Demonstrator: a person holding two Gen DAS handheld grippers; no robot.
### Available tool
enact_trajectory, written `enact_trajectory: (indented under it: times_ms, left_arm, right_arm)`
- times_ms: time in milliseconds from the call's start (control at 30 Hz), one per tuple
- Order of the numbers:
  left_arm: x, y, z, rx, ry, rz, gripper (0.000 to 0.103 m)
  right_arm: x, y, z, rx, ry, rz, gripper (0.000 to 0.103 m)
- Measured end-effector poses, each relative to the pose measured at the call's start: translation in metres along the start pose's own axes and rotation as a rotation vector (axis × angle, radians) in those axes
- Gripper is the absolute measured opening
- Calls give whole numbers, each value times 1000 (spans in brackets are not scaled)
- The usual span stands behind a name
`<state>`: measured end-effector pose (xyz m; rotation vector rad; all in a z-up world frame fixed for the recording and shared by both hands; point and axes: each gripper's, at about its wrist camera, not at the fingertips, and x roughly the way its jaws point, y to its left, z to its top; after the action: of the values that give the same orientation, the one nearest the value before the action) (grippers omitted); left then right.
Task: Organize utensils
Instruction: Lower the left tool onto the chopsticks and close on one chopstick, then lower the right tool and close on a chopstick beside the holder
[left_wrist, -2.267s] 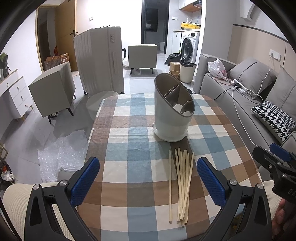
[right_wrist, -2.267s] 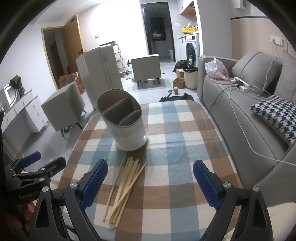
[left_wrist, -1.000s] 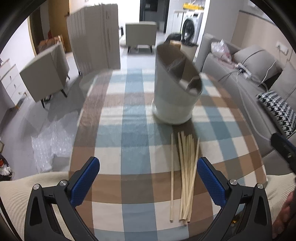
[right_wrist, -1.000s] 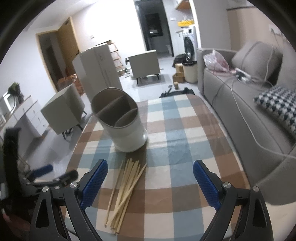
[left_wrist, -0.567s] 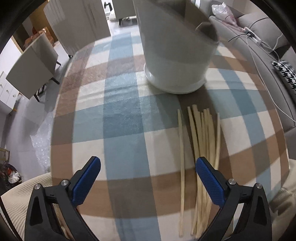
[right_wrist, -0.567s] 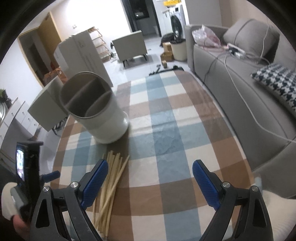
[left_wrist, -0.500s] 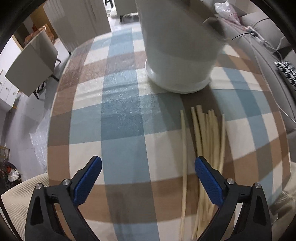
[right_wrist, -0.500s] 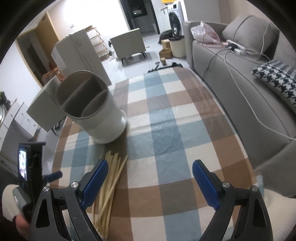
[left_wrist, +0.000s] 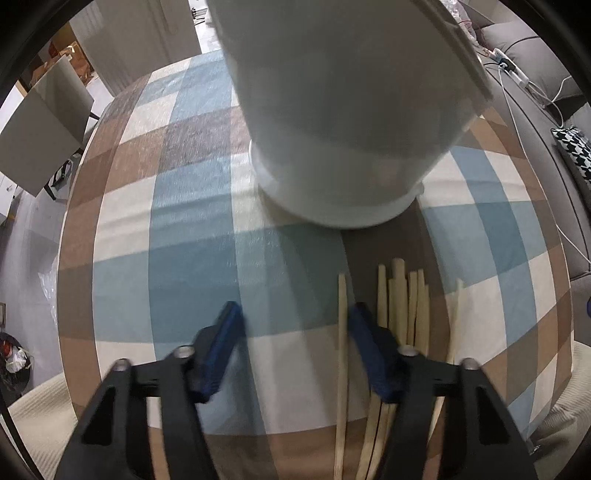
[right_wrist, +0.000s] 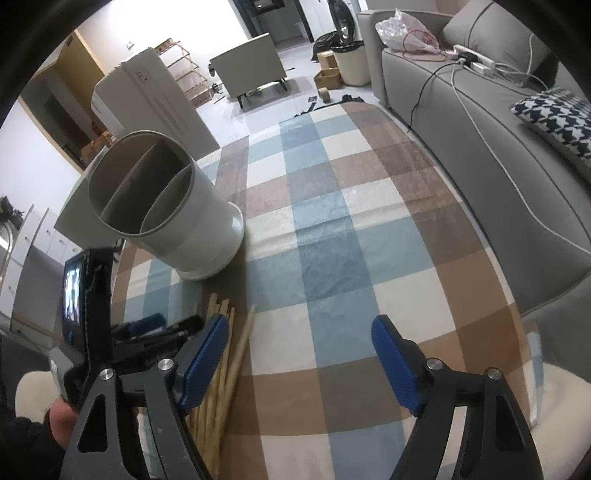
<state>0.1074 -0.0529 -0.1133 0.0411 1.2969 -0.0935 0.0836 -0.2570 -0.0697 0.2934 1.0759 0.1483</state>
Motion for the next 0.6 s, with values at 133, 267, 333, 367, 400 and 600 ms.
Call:
enact_trajectory:
  times_ms: [133, 267, 333, 367, 400, 600]
  left_arm:
    - [-6, -6, -3, 17, 3, 0, 28]
    - [-14, -19, -10, 58, 5, -15, 4]
    - [-17, -20, -14, 52, 15, -27, 1]
    - [-18, -21, -15, 41, 21, -47, 1]
    - [-17, -21, -12, 32, 25, -69, 1]
    - [-55, -6, -28, -39, -50, -127, 1]
  right_arm:
    - [1, 2, 0, -6, 11, 14, 79]
    - [5, 5, -1, -4, 52, 51, 71]
    - [9, 6, -2, -3, 75, 59, 69]
    - [9, 6, -3, -1, 80, 62, 69]
    - [9, 5, -3, 3, 83, 64, 69]
    - [11, -4, -11, 52, 100, 57, 63]
